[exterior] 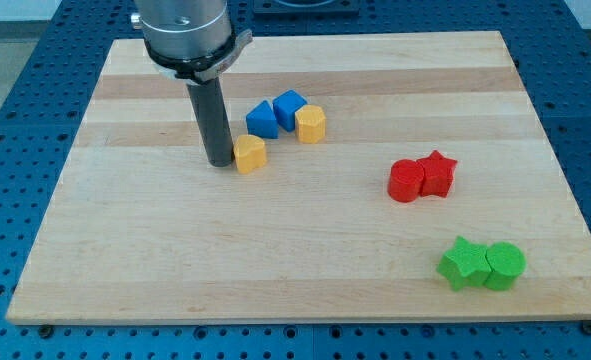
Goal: Push yellow heart into yellow hexagon
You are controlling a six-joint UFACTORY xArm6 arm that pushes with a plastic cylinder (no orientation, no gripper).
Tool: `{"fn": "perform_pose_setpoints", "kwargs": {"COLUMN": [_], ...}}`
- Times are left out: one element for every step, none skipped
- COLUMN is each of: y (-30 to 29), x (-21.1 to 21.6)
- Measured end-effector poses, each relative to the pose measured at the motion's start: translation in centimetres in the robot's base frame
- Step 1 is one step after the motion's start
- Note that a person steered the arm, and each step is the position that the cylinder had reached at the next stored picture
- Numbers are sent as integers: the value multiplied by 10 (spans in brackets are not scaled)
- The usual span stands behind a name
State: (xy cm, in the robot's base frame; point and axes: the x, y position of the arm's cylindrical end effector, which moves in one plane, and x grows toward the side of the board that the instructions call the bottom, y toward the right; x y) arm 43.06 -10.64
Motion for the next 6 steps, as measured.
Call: {"fn": "perform_pose_setpoints", "kwargs": {"y": [-8,-6,1,19,33,47], "x": [5,19,20,20,5,-10]}}
